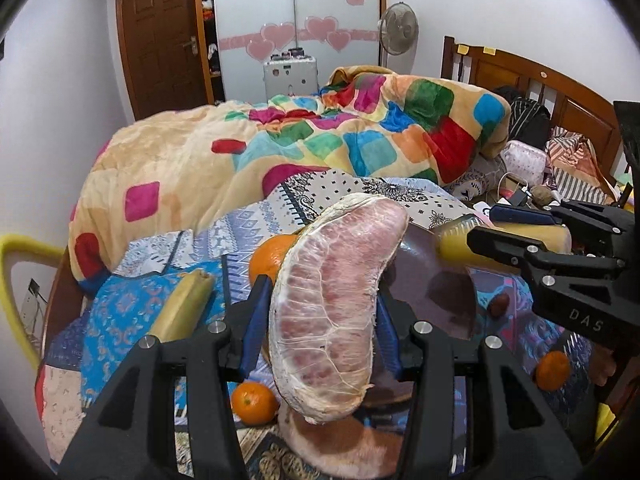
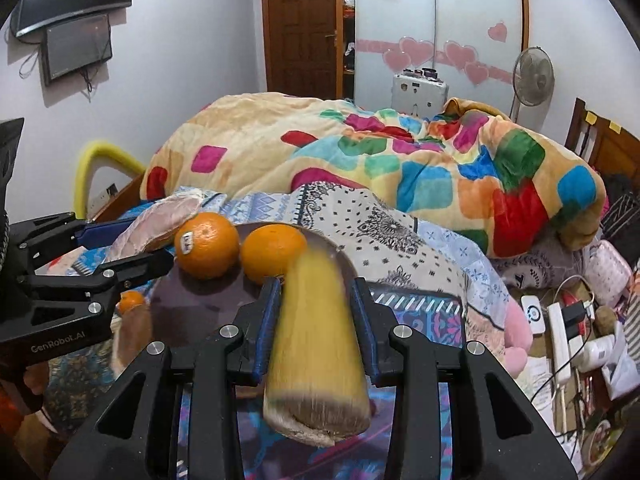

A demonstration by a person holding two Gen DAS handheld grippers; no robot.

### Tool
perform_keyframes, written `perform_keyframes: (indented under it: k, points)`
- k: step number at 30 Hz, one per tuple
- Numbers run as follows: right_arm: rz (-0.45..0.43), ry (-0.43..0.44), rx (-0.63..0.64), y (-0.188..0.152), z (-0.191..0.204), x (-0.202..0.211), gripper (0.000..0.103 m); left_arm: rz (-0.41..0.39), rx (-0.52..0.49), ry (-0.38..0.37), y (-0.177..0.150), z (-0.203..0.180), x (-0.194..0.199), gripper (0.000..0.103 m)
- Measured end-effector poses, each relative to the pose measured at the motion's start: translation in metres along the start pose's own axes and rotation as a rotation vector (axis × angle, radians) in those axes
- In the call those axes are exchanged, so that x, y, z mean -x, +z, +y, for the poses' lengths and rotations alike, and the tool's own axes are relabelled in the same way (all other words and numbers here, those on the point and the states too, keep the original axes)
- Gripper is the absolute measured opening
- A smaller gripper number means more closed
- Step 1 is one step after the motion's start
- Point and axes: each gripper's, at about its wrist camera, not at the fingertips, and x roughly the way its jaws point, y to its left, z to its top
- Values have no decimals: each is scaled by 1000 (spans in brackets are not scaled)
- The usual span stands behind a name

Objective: Organize fruits
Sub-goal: 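Carry the pomelo segment and yellow cylinder onto the purple plate and release both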

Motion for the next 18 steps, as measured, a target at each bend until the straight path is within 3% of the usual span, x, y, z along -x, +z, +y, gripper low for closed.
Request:
perform_keyframes:
  k: [2,3,8,18]
  points:
    - [8,-8,15,5,0,-5,15,21,14,-11,3,1,-10,48]
    - [16,-2,18,7,0,-8,13,29,18,-13,4,1,-14,48]
    - [69,29,31,9,1,-22,13,72,30,-6,5,1,-33,48]
    - [69,42,50,-1,4,-13,13,79,-7,16,5,-11,-37,49]
